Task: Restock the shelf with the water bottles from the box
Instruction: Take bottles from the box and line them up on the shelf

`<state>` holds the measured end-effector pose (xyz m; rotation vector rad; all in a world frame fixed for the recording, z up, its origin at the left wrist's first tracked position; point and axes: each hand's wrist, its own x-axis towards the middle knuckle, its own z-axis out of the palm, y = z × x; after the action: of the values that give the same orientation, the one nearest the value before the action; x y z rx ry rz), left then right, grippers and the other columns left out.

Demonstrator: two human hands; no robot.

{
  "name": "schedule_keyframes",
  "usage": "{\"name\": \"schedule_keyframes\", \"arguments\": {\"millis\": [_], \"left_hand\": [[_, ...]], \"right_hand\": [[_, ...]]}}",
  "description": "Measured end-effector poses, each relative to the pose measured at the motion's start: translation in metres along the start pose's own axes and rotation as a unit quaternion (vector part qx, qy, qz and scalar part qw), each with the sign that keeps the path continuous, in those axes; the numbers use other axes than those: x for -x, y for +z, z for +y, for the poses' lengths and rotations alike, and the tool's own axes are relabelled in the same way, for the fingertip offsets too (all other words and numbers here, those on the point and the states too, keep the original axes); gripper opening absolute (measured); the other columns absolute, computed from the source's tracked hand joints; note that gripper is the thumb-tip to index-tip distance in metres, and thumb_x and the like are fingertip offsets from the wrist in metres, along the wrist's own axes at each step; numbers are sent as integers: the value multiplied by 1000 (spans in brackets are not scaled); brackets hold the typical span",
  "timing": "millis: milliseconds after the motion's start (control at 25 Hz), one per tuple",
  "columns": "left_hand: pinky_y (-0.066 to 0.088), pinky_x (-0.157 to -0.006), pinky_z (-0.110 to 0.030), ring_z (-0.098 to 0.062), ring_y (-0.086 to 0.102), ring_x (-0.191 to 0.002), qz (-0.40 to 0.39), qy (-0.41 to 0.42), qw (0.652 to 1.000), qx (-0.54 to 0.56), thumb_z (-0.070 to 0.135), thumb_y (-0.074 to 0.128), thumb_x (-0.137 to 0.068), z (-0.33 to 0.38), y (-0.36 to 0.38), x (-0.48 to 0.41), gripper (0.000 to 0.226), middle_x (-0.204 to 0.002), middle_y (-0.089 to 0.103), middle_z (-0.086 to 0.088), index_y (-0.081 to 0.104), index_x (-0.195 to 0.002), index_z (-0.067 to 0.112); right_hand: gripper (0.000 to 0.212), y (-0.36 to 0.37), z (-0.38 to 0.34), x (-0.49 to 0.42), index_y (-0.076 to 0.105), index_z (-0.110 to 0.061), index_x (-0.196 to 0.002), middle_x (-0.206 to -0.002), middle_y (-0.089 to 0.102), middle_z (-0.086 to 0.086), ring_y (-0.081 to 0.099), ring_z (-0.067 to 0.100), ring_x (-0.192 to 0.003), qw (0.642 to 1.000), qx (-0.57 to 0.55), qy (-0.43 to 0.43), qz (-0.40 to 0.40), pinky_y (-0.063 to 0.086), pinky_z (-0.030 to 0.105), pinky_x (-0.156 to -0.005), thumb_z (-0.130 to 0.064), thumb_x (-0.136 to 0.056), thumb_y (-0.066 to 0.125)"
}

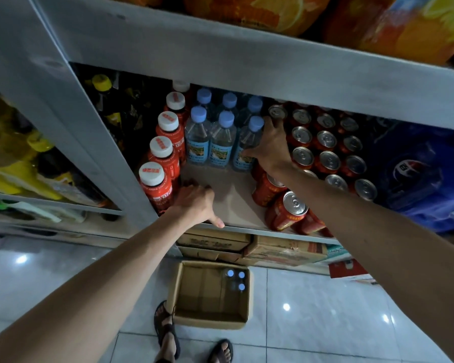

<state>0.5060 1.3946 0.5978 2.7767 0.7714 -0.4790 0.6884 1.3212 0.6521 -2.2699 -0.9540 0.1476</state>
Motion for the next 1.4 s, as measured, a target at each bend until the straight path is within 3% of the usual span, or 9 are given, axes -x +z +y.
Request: {"name": "schedule_keyframes", "arguments": {"millis": [160, 360, 440, 520, 640, 880, 1120, 1240, 1400], "left_hand": [[48, -87, -35, -30, 62, -105, 9, 17, 999, -26, 73, 68, -63, 1, -2, 10, 85, -113, 67, -15, 59, -114, 6], [47, -95, -36, -24, 53, -119, 118, 111, 986, -39, 45, 68, -81, 33, 8, 50, 60, -126, 60, -4, 52, -132, 17], [47, -91, -36, -20, 53, -114, 91, 153, 984, 8, 37, 62, -88, 51, 15, 68, 47, -120, 60, 1, 52, -130, 20], [50, -80, -32, -15, 59, -100, -14, 184, 982, 36, 34, 58, -91, 68, 32, 81, 36, -110, 63, 6, 55, -124, 24], [49, -65, -24, -13, 65, -85, -156, 206, 963, 71, 26, 59, -92, 86, 89, 75, 22, -102, 69, 3, 65, -113, 22], [45, -94, -31, -26, 58, -115, -313, 111, 939, 84, 22, 61, -91, 86, 255, 17, 34, -121, 63, -9, 58, -124, 13], [31, -112, -43, -33, 32, -139, -342, 69, 933, -91, 30, 56, -95, 26, 452, -61, 79, -157, 21, -15, 6, -154, 14], [24, -116, -45, -35, 20, -145, -327, 73, 931, -142, 29, 57, -94, 0, 551, -100, 86, -161, 0, -15, -2, -154, 12], [16, -117, -49, -39, 8, -146, -260, 120, 936, -202, 31, 57, -93, -17, 635, -142, 89, -160, -5, -19, -4, -153, 9]], "right_hand": [[86, -21, -13, 23, 43, -7, -136, -140, 39, 14, 45, 27, -126, 999, -15, 40, -15, 39, 25, -100, -11, -62, 88], [28, -71, -1, 137, 64, -11, -110, -108, 58, 0, 55, 9, -91, 989, -73, -51, 118, 44, 12, -77, -6, -82, 66], [14, -72, 27, 197, 68, -11, -95, -96, 58, -8, 53, 1, -81, 990, -58, -85, 101, 45, 10, -70, -5, -83, 65], [10, -48, 68, 249, 67, -12, -92, -94, 62, -3, 60, 11, -77, 998, -22, -47, 47, 54, 25, -67, -8, -83, 66], [14, 2, 123, 310, 68, -16, -96, -92, 67, 3, 66, 25, -79, 990, -16, 126, -59, 55, 38, -67, -13, -82, 67], [15, 129, 216, 397, 68, -20, -100, -79, 71, 6, 67, 27, -73, 887, -47, 443, -122, 52, 35, -62, -25, -92, 57], [22, 332, 313, 445, 57, -14, -107, -90, 65, 7, 63, 29, -79, 846, -109, 515, -83, 52, 37, -68, -29, -91, 58], [48, 440, 355, 464, 41, -15, -131, -111, 56, 12, 61, 32, -86, 848, -77, 513, -112, 53, 41, -73, -27, -89, 61], [67, 510, 424, 440, 30, -20, -143, -121, 43, 15, 62, 33, -76, 880, 24, 471, -66, 54, 42, -59, -13, -84, 62]]}}
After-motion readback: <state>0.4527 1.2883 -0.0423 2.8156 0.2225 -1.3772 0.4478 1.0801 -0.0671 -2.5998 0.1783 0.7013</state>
